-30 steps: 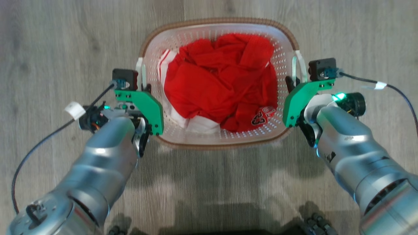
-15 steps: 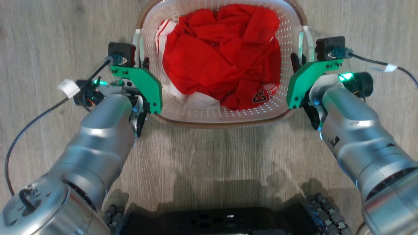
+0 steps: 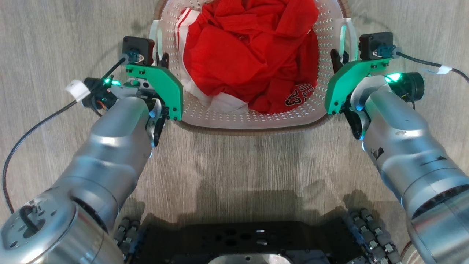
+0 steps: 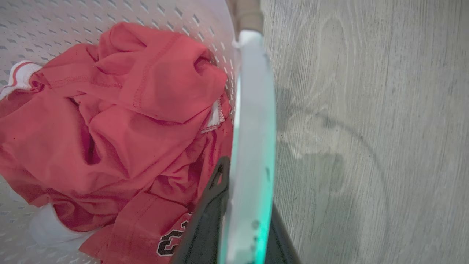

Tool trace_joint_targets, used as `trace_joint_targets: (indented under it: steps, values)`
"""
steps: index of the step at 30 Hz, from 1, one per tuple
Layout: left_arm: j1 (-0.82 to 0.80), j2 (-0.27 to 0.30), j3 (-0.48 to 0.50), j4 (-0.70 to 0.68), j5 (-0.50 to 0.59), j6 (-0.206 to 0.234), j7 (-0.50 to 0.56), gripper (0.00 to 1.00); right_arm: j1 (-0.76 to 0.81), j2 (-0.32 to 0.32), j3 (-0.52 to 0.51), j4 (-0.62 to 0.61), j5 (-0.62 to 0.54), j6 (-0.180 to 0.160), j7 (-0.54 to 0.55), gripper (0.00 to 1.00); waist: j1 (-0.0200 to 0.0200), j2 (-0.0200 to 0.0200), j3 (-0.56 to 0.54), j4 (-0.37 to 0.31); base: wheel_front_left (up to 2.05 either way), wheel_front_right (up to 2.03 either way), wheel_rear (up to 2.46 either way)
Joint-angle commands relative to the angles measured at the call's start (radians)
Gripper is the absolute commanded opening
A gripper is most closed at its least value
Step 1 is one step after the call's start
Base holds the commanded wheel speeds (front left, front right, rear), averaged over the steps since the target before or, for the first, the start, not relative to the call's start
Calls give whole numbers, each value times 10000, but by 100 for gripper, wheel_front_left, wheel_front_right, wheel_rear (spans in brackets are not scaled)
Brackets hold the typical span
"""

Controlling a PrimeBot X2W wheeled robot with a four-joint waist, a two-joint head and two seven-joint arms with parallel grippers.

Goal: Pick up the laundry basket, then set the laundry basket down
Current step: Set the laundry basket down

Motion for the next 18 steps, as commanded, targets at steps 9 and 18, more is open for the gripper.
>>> trace_joint_targets:
  steps: [9, 18]
  values:
    - [-178, 282, -134, -120, -47, 75, -88, 0, 145, 23, -37, -73, -301, 14, -107, 0, 1, 0, 260, 31, 0, 0, 0]
    - [-152, 282, -247, -106, -205, 84, 15, 0, 160, 24, 21, -73, -253, 14, -67, 7, 1, 0, 264, 20, 0, 0, 0]
